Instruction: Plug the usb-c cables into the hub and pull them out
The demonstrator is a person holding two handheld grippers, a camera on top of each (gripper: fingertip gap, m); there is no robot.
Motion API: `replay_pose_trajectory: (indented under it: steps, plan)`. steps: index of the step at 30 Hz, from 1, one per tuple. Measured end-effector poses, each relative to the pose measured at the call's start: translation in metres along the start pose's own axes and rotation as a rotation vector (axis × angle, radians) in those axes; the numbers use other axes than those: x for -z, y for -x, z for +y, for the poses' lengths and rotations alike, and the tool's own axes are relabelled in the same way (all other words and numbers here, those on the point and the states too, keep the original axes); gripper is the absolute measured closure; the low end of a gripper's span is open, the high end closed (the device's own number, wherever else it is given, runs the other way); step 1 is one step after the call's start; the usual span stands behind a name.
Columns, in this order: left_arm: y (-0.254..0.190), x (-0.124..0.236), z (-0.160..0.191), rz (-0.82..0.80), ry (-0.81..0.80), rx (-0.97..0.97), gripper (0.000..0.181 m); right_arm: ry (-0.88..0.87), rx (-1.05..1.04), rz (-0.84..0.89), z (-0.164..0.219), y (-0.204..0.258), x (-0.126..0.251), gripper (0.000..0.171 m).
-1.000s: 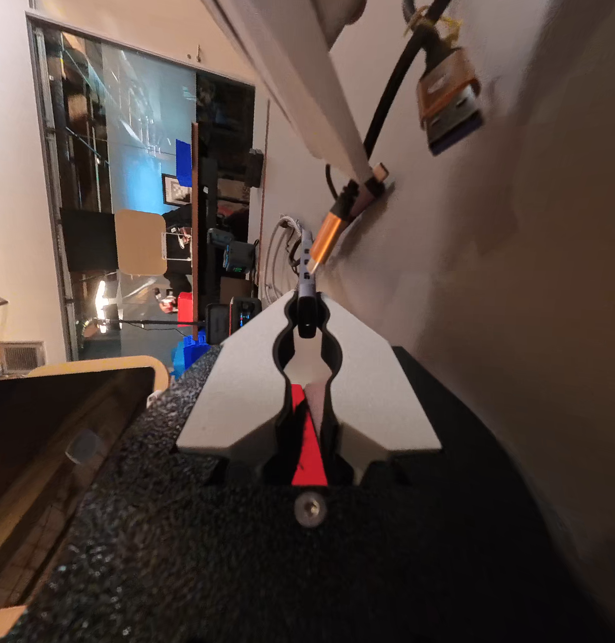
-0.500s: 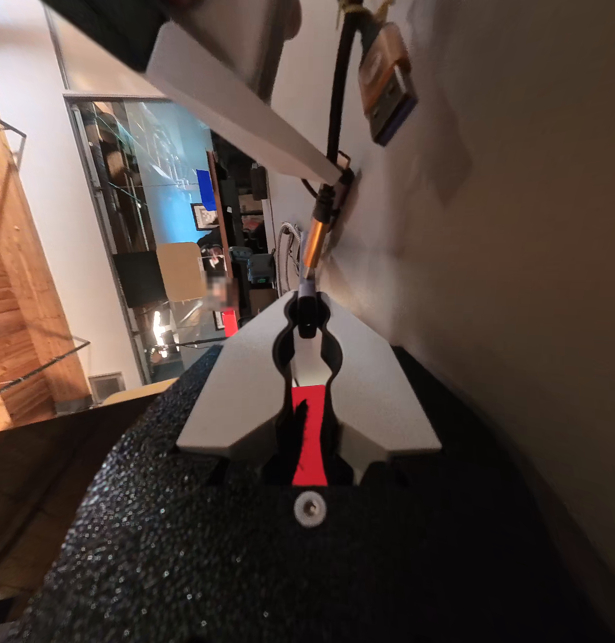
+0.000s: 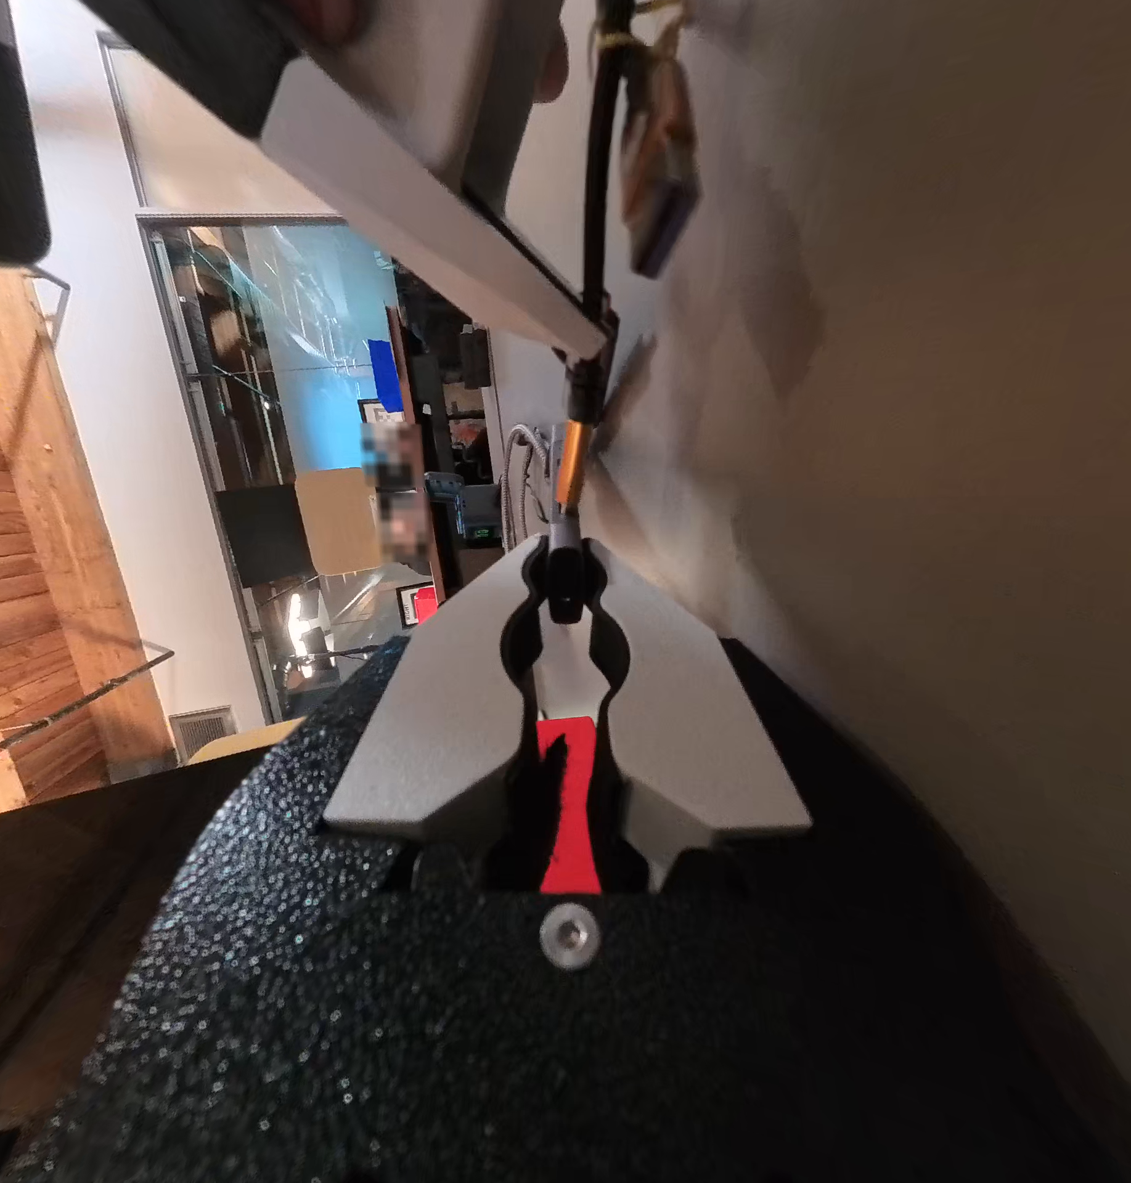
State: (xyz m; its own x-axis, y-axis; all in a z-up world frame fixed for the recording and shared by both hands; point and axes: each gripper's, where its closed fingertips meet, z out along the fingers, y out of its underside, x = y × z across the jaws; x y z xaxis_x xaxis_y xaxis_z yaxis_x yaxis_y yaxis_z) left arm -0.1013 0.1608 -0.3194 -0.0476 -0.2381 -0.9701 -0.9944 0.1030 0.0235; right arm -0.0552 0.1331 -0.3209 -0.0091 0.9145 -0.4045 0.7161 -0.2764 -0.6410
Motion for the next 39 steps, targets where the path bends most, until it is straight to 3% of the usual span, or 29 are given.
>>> replay_pose_trajectory:
  steps: [9, 11, 27, 31, 35, 39]
  plan:
    - [-0.003, 0.000, 0.005, -0.002, 0.033, -0.006, 0.175, -0.111, 0.005, 0.007, -0.013, 0.005, 0.002, 0.171]
    - [-0.004, 0.000, 0.003, 0.026, 0.018, 0.070, 0.174, -0.159, -0.014, 0.001, -0.020, 0.004, 0.008, 0.171]
    - [-0.001, -0.002, 0.006, 0.015, 0.012, 0.103, 0.175, -0.184, 0.009, 0.071, -0.017, 0.002, 0.002, 0.169]
    - [0.003, 0.000, 0.006, 0.003, 0.001, 0.120, 0.175, -0.360, -0.009, 0.073, -0.039, 0.004, 0.047, 0.144]
    - [0.005, 0.002, -0.003, -0.028, -0.053, 0.056, 0.175, -0.483, -0.045, 0.291, -0.067, -0.038, 0.090, 0.147]
    - [0.006, 0.006, -0.011, -0.051, -0.101, 0.002, 0.175, -0.488, -0.128, 0.384, -0.107, -0.086, 0.083, 0.145]
